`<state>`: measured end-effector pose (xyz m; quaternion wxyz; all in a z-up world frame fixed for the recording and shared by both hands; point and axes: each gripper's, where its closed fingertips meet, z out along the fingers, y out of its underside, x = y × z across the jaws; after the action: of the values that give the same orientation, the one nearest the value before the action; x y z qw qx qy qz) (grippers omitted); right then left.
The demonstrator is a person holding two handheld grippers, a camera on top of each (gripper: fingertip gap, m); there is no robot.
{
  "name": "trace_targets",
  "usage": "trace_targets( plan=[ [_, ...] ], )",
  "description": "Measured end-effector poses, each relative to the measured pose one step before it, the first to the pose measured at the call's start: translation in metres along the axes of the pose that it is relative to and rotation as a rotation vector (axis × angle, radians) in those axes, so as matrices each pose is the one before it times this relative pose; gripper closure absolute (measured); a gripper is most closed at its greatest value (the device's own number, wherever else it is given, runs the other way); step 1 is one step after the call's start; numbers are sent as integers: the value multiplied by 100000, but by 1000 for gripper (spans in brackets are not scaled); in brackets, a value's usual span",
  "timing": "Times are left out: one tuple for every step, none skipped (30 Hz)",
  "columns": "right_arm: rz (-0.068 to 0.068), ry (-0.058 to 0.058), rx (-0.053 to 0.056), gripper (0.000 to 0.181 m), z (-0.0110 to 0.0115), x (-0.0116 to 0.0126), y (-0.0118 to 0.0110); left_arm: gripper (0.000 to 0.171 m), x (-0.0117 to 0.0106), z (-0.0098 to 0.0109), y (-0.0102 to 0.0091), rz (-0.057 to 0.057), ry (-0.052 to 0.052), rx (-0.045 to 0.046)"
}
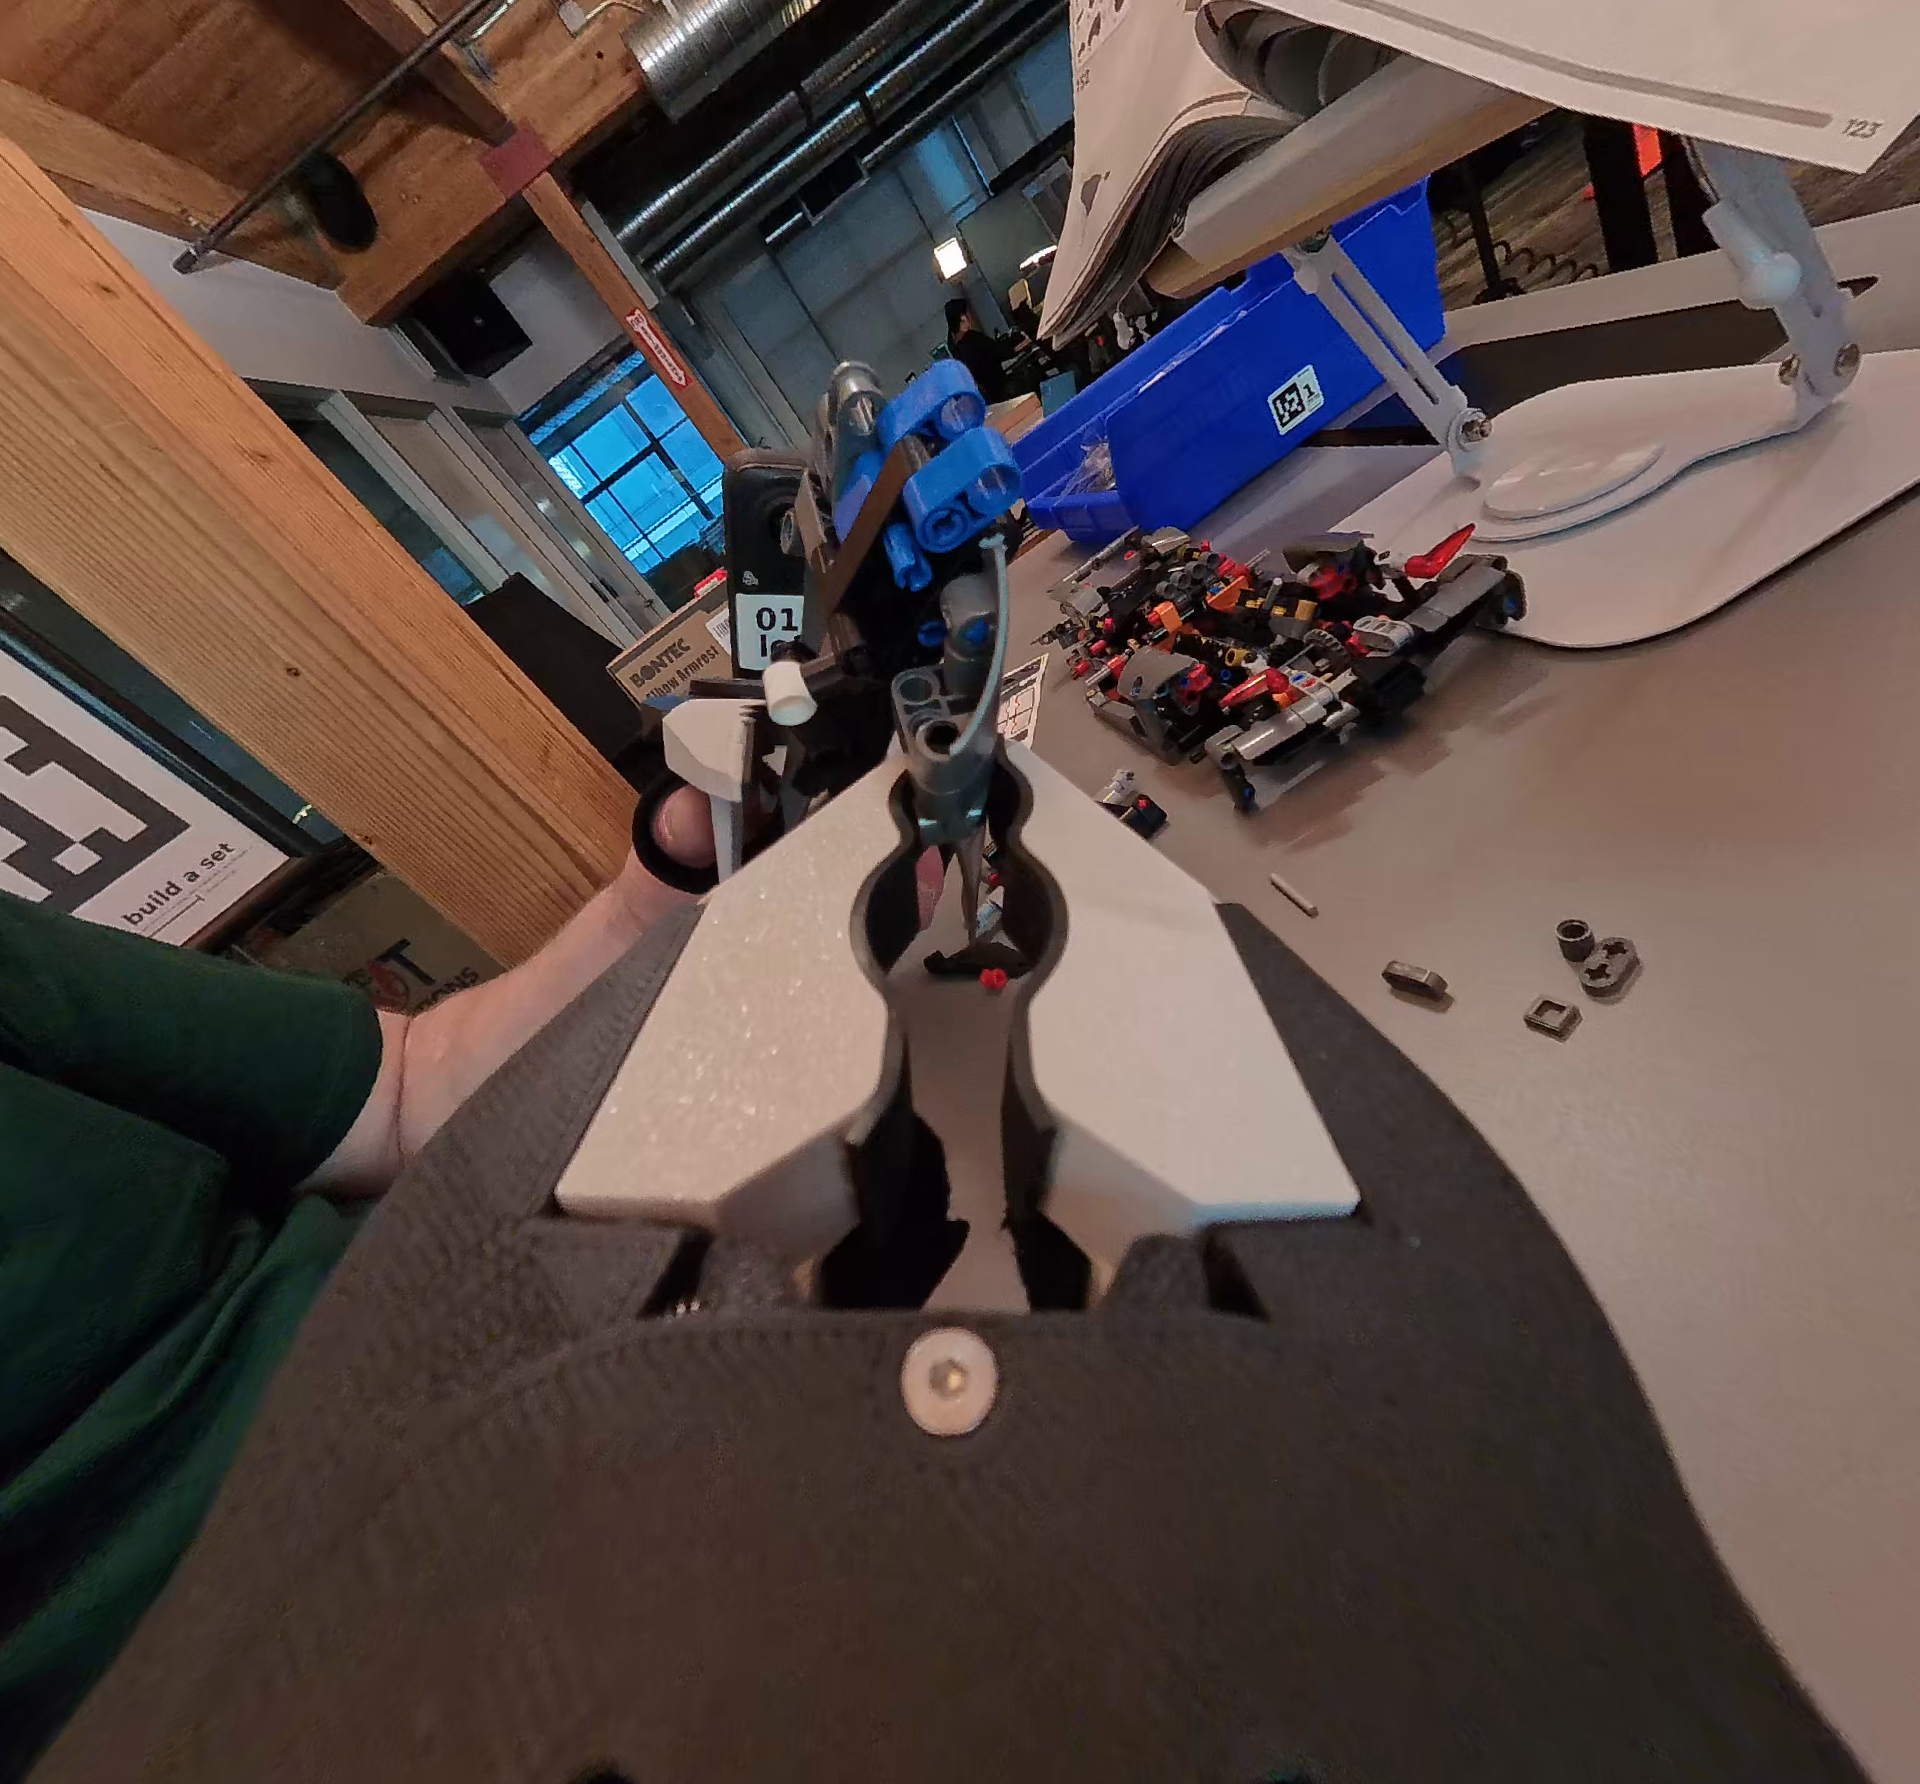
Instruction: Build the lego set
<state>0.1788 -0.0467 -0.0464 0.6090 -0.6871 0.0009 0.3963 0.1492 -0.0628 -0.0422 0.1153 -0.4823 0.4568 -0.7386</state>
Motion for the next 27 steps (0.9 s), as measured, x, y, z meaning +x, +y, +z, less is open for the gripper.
trace_targets(
  plan=[
    [75, 136, -183, 174, 22, 25, 44, 145, -81, -94, -65, -426, -201, 760],
    [93, -37, -135, 174, 34, 5, 35, 143, -53, -140, -100, -213, -161, 790],
    [-161, -267, -405, 174, 78, -82, 64, 141, -32, -139, -68, -345, -104, 257],
    [-435, -72, -467, 174, 97, -79, 66, 139, -74, -153, -46, -76, -618, -83],
    [-470, 551, -779, 174, 110, 22, 127, 138, -61, -167, -50, 793, -1003, -333],
    [-369, 282, -875, 174, 119, -3, 150, 136, -7, -137, -10, 1190, -952, -772],
    [-57, -540, -510, 174, 157, -91, 114, 134, 88, -106, 45, 1126, -379, -1226],
    [77, -467, -726, 174, 204, -19, 195, 133, 72, -73, 61, 841, -322, -1279],
    [627, 348, -1238, 174, 217, 157, 333, 132, 46, -33, 25, 698, -178, -955],
    [760, -546, -833, 174, 219, -32, 270, 132, 95, -32, -3, 372, 351, -831],
    [631, -343, -834, 174, 207, -69, 211, 131, 13, -76, 19, 229, -40, -1273],
    [564, 292, -1493, 174, 187, -51, 219, 130, -55, -178, -2, 1095, -833, -1353],
    [1140, -702, -3065, 174, 226, -278, 291, 129, -195, -318, -2, 1520, -1907, -1460],
    [338, -518, -3146, 174, 216, -360, 150, 128, -128, -431, -85, 1746, -1527, -877],
    [-1389, 2072, -2654, 174, 185, -100, 8, 127, 11, -422, -51, 1476, -457, -784],
    [-1817, 2601, -4082, 174, 224, -22, 184, 126, 14, -355, -6, 525, 21, -652],
    [-953, 1826, -5326, 174, 259, -64, 405, 126, -18, -313, -31, -266, 457, -23],
    [-440, 1427, -5433, 174, 255, -121, 493, 126, -49, -279, -78, -931, 598, 463],
    [-138, 1633, -3771, 174, 227, -73, 373, 126, -87, -270, -101, -812, 371, 605],
    [900, 1608, -2510, 174, 193, -21, 283, 128, 9, -219, 47, 44, 591, -410],
    [790, 973, -2577, 174, 204, -77, 370, 129, 7, -121, 293, 206, 255, -1994],
    [949, 67, -2852, 174, 209, -147, 429, 129, 40, -59, 337, 522, 196, -1946],
    [1725, -77, -1903, 174, 152, -116, 325, 129, 27, -29, 296, 383, 110, -1452],
    [1626, -434, -1080, 174, 115, -167, 221, 129, 87, -20, 364, -294, 697, -1773],
    [1347, -1518, -1212, 174, 94, -349, 226, 129, 116, 2, 380, -1053, 1171, -1729],
    [1257, -814, -947, 174, 28, -247, 156, 129, 124, 11, 340, -1066, 1302, -1235],
    [683, 752, -1806, 174, -2, -17, 229, 129, 187, -2, 395, -524, 1417, -1480]
  ],
)
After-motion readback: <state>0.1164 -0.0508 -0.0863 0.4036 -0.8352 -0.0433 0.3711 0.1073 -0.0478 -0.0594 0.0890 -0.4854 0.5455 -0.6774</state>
